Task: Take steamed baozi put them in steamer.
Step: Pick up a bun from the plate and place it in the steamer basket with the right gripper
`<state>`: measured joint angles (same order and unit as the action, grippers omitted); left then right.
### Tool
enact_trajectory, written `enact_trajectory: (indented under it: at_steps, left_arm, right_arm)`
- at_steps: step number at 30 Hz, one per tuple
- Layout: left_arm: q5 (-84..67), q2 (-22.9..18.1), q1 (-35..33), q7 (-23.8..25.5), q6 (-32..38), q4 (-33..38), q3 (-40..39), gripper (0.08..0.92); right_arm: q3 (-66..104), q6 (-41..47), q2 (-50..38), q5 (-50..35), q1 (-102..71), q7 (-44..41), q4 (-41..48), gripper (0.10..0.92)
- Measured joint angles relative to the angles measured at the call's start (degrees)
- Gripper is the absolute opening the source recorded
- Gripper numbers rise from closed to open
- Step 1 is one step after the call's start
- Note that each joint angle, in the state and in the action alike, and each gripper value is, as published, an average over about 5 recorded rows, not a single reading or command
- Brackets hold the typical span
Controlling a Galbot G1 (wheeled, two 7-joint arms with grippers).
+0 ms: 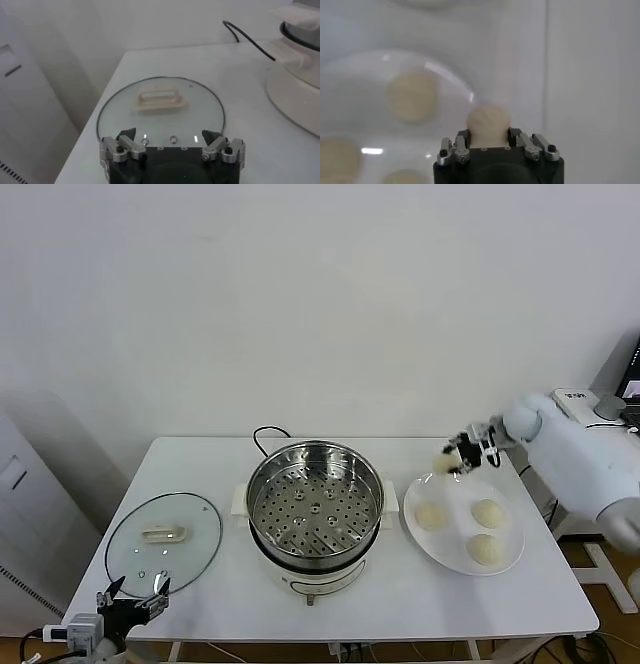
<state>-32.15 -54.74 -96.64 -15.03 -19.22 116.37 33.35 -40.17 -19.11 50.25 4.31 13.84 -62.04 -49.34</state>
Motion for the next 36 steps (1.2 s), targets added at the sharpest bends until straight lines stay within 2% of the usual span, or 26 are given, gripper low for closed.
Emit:
enact_trajectory:
  at_steps: [8,17,27,36]
  left_arm:
    - [0.1,0.2,0.3,-0.1,-0.1,0.2,-0.1,0.823]
    - [0.1,0.1,0.2,-0.1,-0.1,0.2,-0.1,0.823]
    - [0.2,0.1,0.2,-0.1,0.0,-0.3,-0.4,0.823]
    - [0.4,0.3,0.0,-0.1,0.1,-0.3,-0.3,0.823]
  right_arm:
    - [-7.2,-10.0,3.6,-5.2,9.0,-3.4,-4.0,0.481]
    - [-11.0,-21.1,9.8,-5.2,12.8,-5.1,-8.7,0.484]
    - [-11.3,-26.9,15.3,2.3,12.5,-4.9,-12.1,0.484]
    - [-9.8,-28.1,18.5,11.8,8.6,-4.6,-14.5,0.484]
